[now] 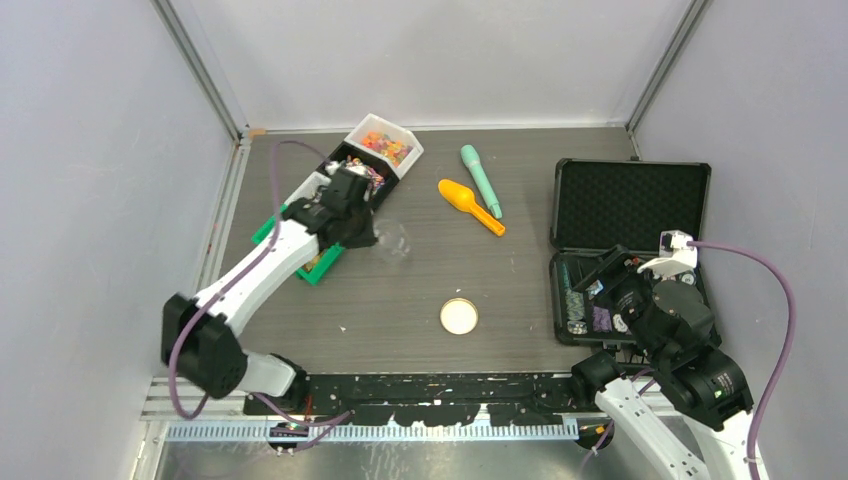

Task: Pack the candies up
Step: Place the packing bottle at the center of the board.

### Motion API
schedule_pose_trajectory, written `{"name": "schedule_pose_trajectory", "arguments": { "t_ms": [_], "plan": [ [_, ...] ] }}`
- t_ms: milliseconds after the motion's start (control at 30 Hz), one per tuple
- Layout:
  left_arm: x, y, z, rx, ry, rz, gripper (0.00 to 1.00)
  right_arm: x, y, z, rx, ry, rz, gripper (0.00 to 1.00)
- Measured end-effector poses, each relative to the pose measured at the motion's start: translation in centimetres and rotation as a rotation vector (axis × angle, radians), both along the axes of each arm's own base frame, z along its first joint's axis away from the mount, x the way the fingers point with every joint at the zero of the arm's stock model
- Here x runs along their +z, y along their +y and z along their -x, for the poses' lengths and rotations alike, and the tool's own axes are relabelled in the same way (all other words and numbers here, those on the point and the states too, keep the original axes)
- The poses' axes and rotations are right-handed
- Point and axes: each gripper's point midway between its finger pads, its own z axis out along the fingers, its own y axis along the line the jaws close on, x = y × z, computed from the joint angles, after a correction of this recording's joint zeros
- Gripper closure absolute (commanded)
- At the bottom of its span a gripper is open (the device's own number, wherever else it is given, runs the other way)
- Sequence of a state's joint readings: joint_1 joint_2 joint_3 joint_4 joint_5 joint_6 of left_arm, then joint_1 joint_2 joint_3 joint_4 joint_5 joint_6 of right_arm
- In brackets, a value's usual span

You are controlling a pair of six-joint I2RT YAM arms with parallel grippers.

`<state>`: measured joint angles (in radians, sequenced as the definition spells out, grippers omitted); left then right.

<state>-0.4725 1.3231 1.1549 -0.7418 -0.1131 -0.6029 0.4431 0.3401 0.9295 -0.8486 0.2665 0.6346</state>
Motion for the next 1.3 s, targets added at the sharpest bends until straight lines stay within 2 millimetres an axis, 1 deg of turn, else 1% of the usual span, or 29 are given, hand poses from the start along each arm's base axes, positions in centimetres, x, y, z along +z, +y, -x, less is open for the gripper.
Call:
{"name": "schedule_pose_trajectory", "arguments": {
  "t_ms": [67, 133, 200, 300, 433, 533, 667, 767, 900, 1000, 1100, 1200, 1267, 1300],
  "plan": [
    [-1.0, -2.2, -0.2, -0.09, 0.028, -0.039, 1.0, -0.1, 0.0, 0.0, -0.001, 0.004, 0.001, 0.23],
    [-2.2, -3.8, 0.0, -0.156, 0.058, -0.07, 1.0, -0.2, 0.0, 0.1, -0.002, 0.006, 0.001, 0.22],
    [-3.7, -4.9, 0.4, -0.212, 0.091, -0.106, 1.0, -0.2, -0.1, 0.1, -0.002, 0.007, 0.002, 0.22],
    [-5.5, -5.9, 1.0, -0.265, 0.132, -0.151, 1.0, -0.2, -0.1, 0.1, -0.002, 0.007, 0.002, 0.2],
    [-7.1, -7.0, 0.8, -0.307, 0.153, -0.182, 1.0, -0.2, -0.1, 0.1, -0.001, 0.007, 0.003, 0.2],
    [-7.8, -7.9, 0.3, -0.323, 0.146, -0.181, 0.97, -0.2, -0.1, 0.1, -0.001, 0.007, 0.004, 0.2],
    [-8.4, -9.1, -0.9, -0.329, 0.137, -0.17, 0.96, -0.2, -0.1, 0.1, 0.0, 0.008, 0.007, 0.2],
    [-9.2, -10.3, -1.6, -0.339, 0.13, -0.163, 0.95, -0.2, -0.1, 0.1, 0.0, 0.007, 0.009, 0.2],
    [-10.6, -11.3, -1.9, -0.355, 0.146, -0.174, 0.92, -0.2, -0.1, 0.1, 0.001, 0.007, 0.012, 0.2],
    [-11.3, -12.8, -2.1, -0.375, 0.15, -0.177, 0.84, -0.3, -0.1, 0.0, 0.002, 0.009, 0.014, 0.2],
    [-11.1, -14.4, -2.4, -0.393, 0.129, -0.164, 0.63, -0.4, 0.0, -0.1, 0.002, 0.015, 0.019, 0.2],
    [-11.0, -14.9, -2.1, -0.399, 0.128, -0.157, 0.53, -0.5, 0.0, -0.2, 0.002, 0.022, 0.022, 0.2],
    [-10.8, -15.2, -2.0, -0.401, 0.127, -0.146, 0.41, -0.5, 0.1, -0.3, 0.004, 0.025, 0.023, 0.2],
    [-10.6, -15.3, -2.0, -0.401, 0.125, -0.144, 0.38, -0.5, 0.2, -0.3, 0.005, 0.025, 0.022, 0.2]
  ]
}}
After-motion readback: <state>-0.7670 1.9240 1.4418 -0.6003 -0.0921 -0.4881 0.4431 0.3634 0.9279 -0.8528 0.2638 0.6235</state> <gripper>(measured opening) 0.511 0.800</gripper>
